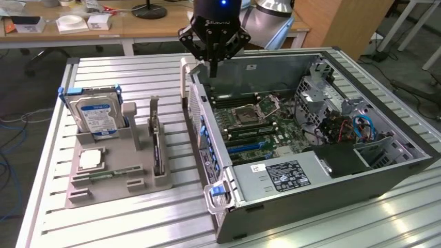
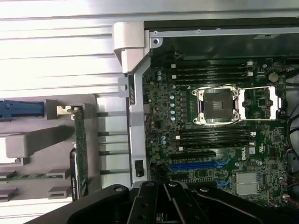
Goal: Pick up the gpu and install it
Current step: 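Reach for the gpu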
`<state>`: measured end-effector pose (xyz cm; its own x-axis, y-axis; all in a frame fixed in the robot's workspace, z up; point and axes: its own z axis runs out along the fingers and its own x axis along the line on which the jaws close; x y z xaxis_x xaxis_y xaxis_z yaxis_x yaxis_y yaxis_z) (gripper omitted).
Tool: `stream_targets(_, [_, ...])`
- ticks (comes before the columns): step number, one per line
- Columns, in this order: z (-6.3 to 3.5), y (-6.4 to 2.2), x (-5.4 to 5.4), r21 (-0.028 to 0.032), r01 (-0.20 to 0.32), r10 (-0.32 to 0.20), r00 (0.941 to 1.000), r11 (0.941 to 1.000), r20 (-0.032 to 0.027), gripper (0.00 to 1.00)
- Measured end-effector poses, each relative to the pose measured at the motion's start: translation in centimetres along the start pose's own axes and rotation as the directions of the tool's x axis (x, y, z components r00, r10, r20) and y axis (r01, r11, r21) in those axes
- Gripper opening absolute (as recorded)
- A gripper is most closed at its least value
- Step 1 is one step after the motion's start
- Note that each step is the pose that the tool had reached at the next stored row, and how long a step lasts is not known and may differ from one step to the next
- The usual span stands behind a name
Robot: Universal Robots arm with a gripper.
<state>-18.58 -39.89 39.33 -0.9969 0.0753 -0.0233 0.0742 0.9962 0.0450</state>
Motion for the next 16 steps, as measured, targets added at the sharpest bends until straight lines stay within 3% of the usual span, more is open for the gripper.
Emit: stream_targets(16, [-0.12, -0.35, 4.3, 0.0, 0.0, 0.0, 1.0, 1.0, 0.0, 0.1])
